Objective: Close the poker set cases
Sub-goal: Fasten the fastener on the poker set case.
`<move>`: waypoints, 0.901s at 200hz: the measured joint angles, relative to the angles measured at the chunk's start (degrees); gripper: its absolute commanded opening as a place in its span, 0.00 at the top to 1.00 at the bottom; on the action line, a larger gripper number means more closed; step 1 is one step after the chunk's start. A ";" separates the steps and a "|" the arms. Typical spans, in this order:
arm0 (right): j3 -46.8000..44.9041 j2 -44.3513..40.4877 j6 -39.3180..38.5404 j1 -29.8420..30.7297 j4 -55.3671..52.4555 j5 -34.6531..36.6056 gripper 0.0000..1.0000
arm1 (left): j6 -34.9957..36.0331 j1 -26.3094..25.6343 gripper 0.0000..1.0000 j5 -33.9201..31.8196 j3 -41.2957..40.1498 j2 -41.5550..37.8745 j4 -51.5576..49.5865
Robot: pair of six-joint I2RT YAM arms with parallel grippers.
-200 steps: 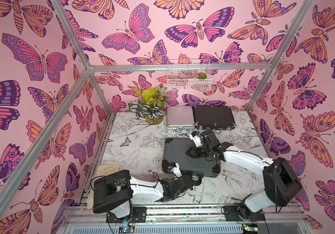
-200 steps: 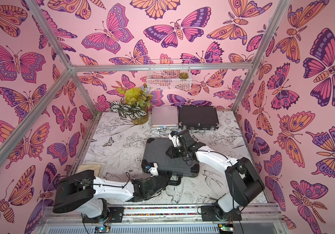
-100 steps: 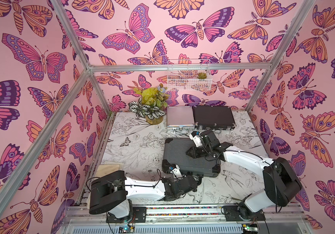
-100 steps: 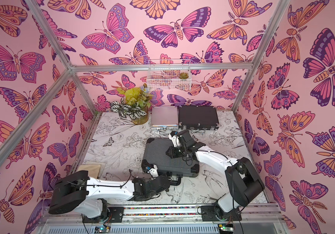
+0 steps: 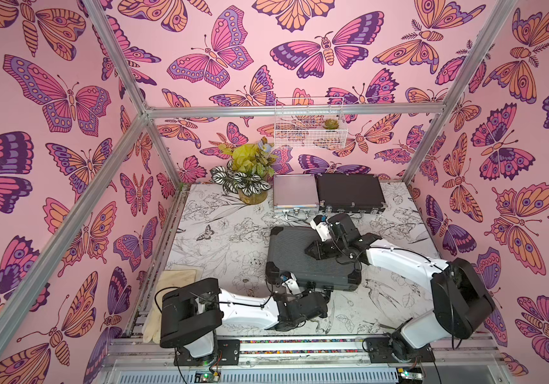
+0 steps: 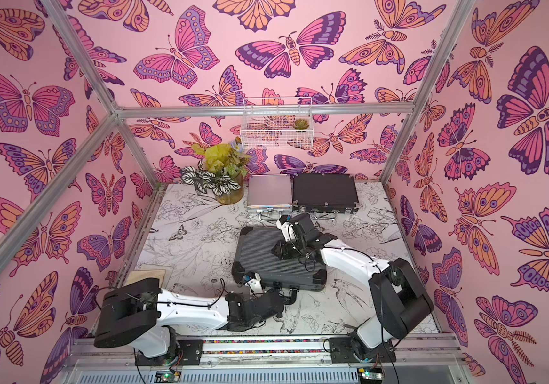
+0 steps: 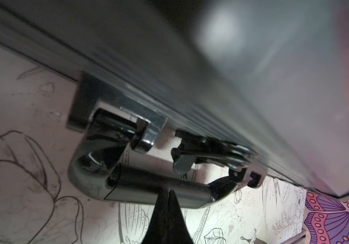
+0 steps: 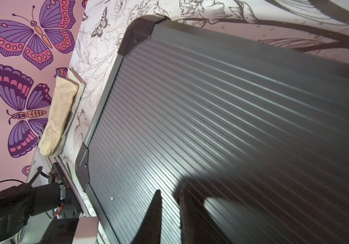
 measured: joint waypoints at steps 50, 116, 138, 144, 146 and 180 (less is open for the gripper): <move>0.00 0.02 0.00 0.00 0.04 -0.04 0.80 | -0.63 1.01 1.00 -2.56 -0.79 0.57 4.02; 0.00 0.24 -0.02 0.00 0.48 -0.15 0.80 | -1.46 0.87 1.00 -4.70 -0.35 2.10 6.56; 0.00 0.24 -0.02 0.00 0.48 -0.13 0.80 | -1.57 0.85 1.00 -4.81 0.46 2.51 5.42; 0.00 0.24 -0.02 0.00 0.48 -0.15 0.80 | -1.55 0.85 1.00 -4.76 0.87 2.64 4.83; 0.00 0.24 -0.02 0.00 0.50 -0.15 0.80 | -1.55 0.85 1.00 -4.74 0.98 2.67 4.63; 0.00 0.22 -0.02 -0.02 0.48 -0.15 0.80 | 1.44 0.90 1.00 -3.80 2.78 2.58 1.75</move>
